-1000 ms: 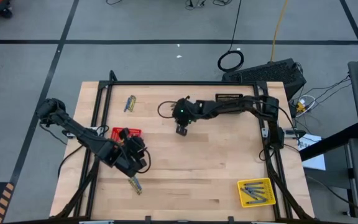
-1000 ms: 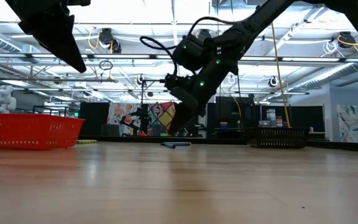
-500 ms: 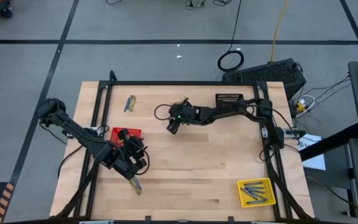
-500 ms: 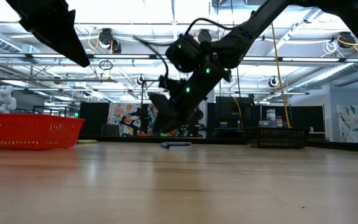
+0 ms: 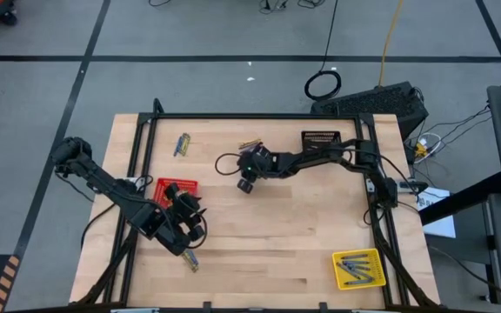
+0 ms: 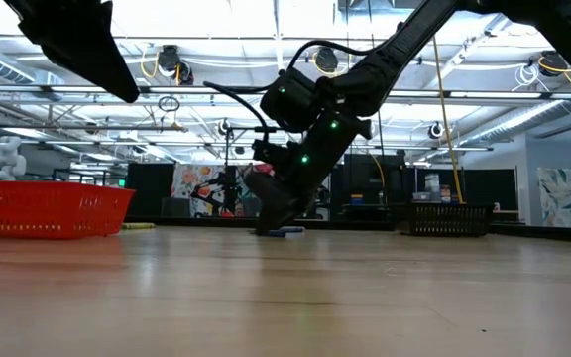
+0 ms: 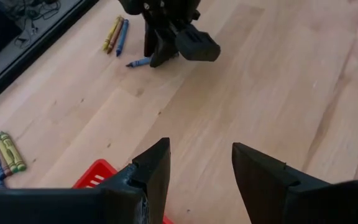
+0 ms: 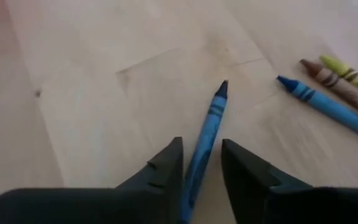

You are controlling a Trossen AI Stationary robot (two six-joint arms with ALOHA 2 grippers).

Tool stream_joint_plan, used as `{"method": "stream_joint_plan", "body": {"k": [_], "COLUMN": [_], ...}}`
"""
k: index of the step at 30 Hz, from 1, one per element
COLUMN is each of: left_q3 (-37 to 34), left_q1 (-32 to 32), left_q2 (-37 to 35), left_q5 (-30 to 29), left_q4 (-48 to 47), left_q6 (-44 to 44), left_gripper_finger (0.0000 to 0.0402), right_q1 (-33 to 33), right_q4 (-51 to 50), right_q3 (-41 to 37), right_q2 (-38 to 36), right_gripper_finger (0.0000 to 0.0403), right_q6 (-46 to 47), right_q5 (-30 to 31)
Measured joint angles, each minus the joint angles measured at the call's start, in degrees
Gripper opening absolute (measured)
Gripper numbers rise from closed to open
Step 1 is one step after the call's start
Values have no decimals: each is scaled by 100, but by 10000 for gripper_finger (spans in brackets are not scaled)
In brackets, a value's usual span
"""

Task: Sort crayons
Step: Put the blue crayon into the yellow bin

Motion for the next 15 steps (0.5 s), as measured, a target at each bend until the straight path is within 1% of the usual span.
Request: {"method": "stream_joint_plan", "body": {"k": [3,7,8,11,15], "left_q3": [1,1,1,1,1], "left_q1": [-43,-98,-117,-207,-317], "left_q2": [0,0,0,0,0], "left_q5": [-9,-11,-15,-15,-45], "left_q4": [23,25,28,32,-6], "left_q6": [-1,-6,-6,-60,-154], "left_gripper_finger": [176,176,176,176,176], "right_q1": [24,230,306,709,1540], "right_q4": [-330,-879,-978,-1354,-2130], "right_q3": [19,17,17,3,-50], "right_q2": [-18,-22,-31,-260,-892], "right_gripper_finger": [65,14,9,10,4], "right_q6": [-147,-385,-397,-367,-397], "right_q5": [-287,-467,-561,-930,-853]}}
